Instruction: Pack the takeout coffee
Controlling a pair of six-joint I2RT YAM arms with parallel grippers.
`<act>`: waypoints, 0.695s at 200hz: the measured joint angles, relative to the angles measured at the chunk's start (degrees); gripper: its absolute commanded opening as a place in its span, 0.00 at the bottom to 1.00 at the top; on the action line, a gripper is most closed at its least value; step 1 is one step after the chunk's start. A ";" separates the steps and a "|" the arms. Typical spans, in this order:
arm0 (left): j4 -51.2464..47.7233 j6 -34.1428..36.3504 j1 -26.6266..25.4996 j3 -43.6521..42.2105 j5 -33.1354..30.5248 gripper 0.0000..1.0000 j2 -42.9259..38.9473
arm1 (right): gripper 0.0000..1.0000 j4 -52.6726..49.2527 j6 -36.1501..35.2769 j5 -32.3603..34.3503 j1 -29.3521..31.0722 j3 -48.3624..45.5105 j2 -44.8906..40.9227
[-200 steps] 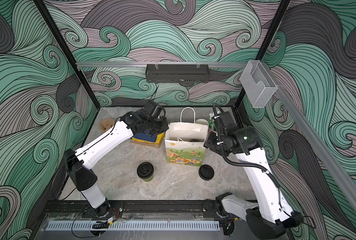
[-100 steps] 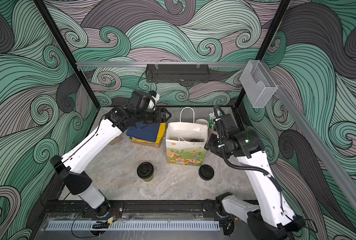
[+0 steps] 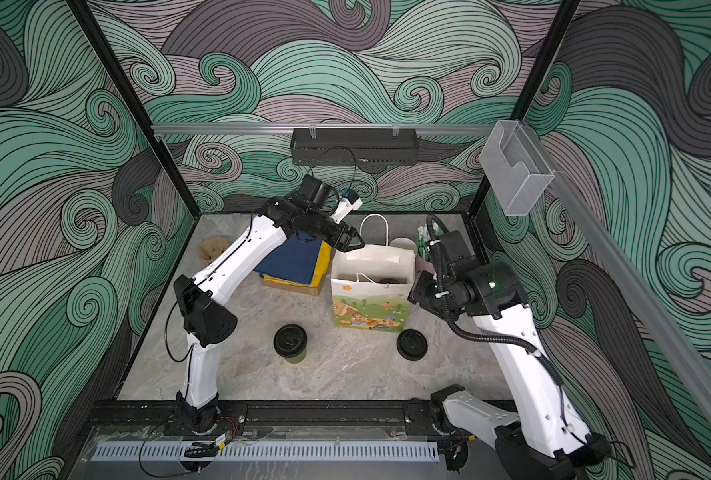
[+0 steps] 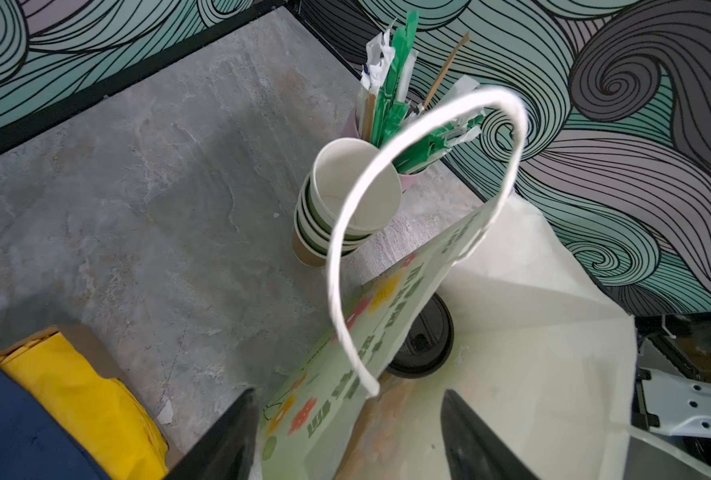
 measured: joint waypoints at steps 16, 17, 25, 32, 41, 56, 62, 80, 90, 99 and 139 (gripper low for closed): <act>-0.09 1.05 0.15 1.55 1.38 0.61 1.29 | 0.56 -0.17 0.00 0.00 0.00 -0.22 -0.44; -0.09 1.25 0.15 1.66 1.51 0.61 1.36 | 0.56 -0.17 0.00 -0.02 0.00 -0.22 -0.46; -0.07 1.53 0.17 1.92 2.40 0.58 1.55 | 0.56 -0.17 0.00 0.00 0.00 -0.22 -0.68; 0.02 1.70 0.17 2.10 3.19 0.56 1.73 | 0.56 -0.22 0.00 0.00 0.00 -0.22 -0.87; 0.02 1.73 0.17 2.29 4.26 0.53 1.88 | 0.56 -0.28 0.00 0.02 0.00 -0.22 -1.22; 0.04 1.86 0.17 2.36 5.53 0.50 2.03 | 0.56 -0.37 0.04 0.02 0.00 -0.22 -1.75; 0.02 1.95 0.17 2.36 5.92 0.49 2.14 | 0.56 -0.37 0.04 0.02 0.00 -0.22 -1.92; -0.02 2.29 0.17 2.36 6.80 0.44 2.38 | 0.56 -0.37 0.26 0.04 0.00 -0.24 -2.36; -0.04 2.54 0.17 2.36 7.30 0.43 2.45 | 0.56 -0.37 0.44 0.04 0.00 -0.31 -2.58; -0.07 2.71 0.17 2.36 7.52 0.41 2.49 | 0.56 -0.37 0.50 0.04 0.00 -0.42 -2.73; -0.44 3.32 0.17 2.25 7.74 0.33 2.51 | 0.56 -0.39 0.92 0.07 0.00 -0.42 -3.32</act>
